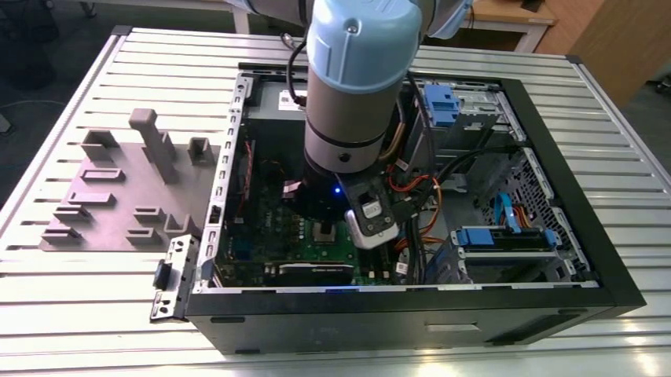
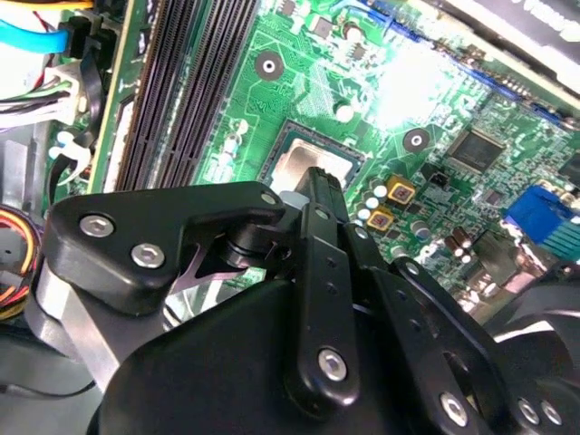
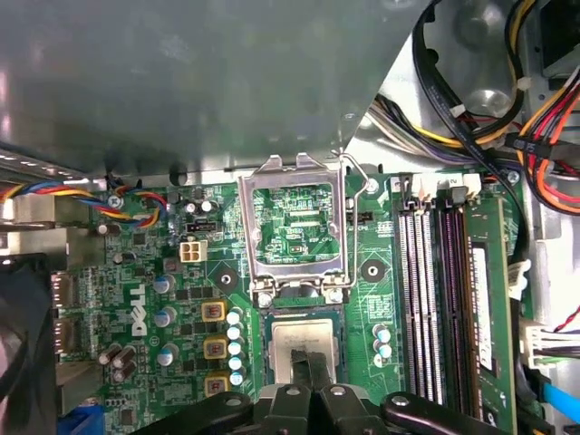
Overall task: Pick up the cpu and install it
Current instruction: 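Close the cpu cover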
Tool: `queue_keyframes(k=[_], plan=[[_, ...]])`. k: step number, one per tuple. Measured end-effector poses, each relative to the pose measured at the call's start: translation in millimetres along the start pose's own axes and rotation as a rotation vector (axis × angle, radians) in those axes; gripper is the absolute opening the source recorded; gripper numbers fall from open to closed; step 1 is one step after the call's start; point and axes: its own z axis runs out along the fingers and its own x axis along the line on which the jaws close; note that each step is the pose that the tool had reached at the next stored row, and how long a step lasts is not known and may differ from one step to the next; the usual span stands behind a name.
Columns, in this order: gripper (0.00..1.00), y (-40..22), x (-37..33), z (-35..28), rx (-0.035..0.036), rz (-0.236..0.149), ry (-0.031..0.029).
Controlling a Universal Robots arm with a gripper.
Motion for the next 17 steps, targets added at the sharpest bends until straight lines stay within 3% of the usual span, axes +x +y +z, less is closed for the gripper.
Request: queue_keyframes(k=[4, 17], plan=[[0.11, 0.4, 0.2, -6.4, 0.0007, 0.0, 0.0], [0.11, 0.5, 0.2, -9.1, 0.001, 0.0, -0.0001]])
